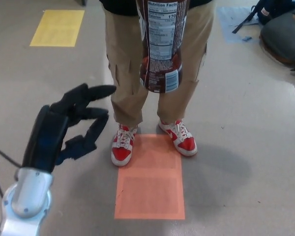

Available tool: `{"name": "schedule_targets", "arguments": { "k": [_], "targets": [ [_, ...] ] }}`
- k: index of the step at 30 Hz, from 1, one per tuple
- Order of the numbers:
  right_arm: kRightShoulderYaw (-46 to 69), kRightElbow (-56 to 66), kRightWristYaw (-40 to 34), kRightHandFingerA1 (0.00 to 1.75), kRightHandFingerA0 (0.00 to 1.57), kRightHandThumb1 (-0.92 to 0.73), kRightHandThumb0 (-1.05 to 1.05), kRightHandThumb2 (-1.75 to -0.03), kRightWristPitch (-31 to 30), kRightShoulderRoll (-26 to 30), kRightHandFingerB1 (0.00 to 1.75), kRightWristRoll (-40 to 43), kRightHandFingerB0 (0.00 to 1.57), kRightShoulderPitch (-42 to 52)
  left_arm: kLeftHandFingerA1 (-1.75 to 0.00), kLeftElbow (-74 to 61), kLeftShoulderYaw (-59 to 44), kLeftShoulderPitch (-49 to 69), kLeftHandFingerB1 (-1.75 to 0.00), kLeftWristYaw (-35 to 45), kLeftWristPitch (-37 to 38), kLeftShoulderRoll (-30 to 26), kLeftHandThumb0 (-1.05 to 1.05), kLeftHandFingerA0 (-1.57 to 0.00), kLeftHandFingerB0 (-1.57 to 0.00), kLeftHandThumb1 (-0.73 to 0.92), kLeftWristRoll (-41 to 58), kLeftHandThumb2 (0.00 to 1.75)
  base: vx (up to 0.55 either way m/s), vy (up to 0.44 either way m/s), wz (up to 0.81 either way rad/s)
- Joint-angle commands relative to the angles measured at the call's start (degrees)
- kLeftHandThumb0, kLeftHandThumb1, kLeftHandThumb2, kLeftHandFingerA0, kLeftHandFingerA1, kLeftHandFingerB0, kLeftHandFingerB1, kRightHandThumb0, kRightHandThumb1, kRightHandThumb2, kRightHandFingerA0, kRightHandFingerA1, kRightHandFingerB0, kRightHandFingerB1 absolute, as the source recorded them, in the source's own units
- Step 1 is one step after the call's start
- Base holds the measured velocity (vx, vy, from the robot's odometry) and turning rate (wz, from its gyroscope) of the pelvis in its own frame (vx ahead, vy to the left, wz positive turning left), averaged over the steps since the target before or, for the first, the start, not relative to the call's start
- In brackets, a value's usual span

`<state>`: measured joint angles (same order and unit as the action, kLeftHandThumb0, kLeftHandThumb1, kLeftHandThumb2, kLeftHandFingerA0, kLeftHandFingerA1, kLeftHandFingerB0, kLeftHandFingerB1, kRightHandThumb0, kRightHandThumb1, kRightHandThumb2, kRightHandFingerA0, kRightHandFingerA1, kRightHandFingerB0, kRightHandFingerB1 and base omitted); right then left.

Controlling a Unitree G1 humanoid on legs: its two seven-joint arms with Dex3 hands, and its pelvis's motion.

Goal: The robot recieved a bottle of protein shake from a person using its left hand and then shake the protein up and down 2 two times and hand it back to the person

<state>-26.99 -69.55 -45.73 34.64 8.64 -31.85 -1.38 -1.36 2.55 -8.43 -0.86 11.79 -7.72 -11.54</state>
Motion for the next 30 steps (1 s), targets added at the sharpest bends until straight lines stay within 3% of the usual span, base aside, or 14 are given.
{"name": "schedule_targets", "arguments": {
  "k": [1,2,9,22,23,28,29,30],
  "targets": [
    [-0.09,-0.50,-1.83,0.56,1.03,-0.72,-0.16,-0.63,1.57,0.57,0.59,-1.34,0.90,-0.77,-0.25,-7.72,0.10,-4.67,-0.25,12.51,-27.80,-0.77,-0.69,-0.01,-0.07,0.49,12.59,0.84,0.00,0.000,0.00],
    [-0.25,-0.44,-1.76,0.55,1.02,-0.72,-0.16,-0.63,1.33,0.57,0.59,-1.53,0.89,-0.96,-0.06,-8.54,0.00,-6.60,-0.04,14.44,-31.54,-1.29,-0.80,0.00,0.00,0.50,15.07,0.84,0.00,0.000,0.00],
    [0.22,-0.43,-0.87,0.57,1.04,-0.70,-0.14,-0.67,0.15,-0.17,0.60,-1.07,0.90,-3.56,0.00,-8.32,-1.86,-18.66,0.00,18.03,-47.46,-1.95,-0.81,0.00,0.00,0.46,22.66,0.81,0.00,0.000,0.00],
    [0.25,-0.31,-0.48,0.54,1.05,-0.70,-0.16,-0.64,0.61,-0.35,0.59,-0.99,0.92,-3.81,0.00,-9.27,-0.36,-19.80,0.00,19.88,-55.44,-1.28,-0.83,0.00,0.00,0.48,24.46,0.85,0.00,0.000,0.00],
    [0.51,-0.40,-0.14,0.56,1.06,-0.71,-0.19,-0.65,0.76,-0.44,0.59,-0.71,0.92,-4.57,0.00,-8.43,0.14,-22.17,0.00,19.75,-56.71,-0.58,-0.85,0.00,0.00,0.56,24.24,0.57,0.00,0.000,0.00],
    [0.37,-0.52,-1.15,0.56,1.05,-0.70,-0.17,-0.65,2.28,-0.34,0.59,-0.98,0.91,-4.92,0.00,-8.53,1.06,-27.60,0.00,17.88,-62.92,2.64,-0.85,0.00,0.00,0.53,24.24,0.60,0.00,0.000,0.00],
    [0.37,-0.48,-1.14,0.57,1.05,-0.70,-0.17,-0.65,2.15,-0.34,0.61,-0.98,0.90,-5.03,0.00,-8.71,1.24,-28.41,-0.02,17.64,-63.76,3.22,-0.79,0.00,0.00,0.43,24.27,0.81,0.00,0.000,0.00],
    [0.42,-0.42,-1.05,0.57,1.05,-0.70,-0.17,-0.65,1.94,-0.33,0.61,-0.93,0.90,-5.03,0.00,-8.88,1.35,-29.00,-0.02,17.33,-64.61,3.80,-0.79,0.00,0.00,0.43,24.32,0.81,0.00,0.000,0.00]
  ]
}}
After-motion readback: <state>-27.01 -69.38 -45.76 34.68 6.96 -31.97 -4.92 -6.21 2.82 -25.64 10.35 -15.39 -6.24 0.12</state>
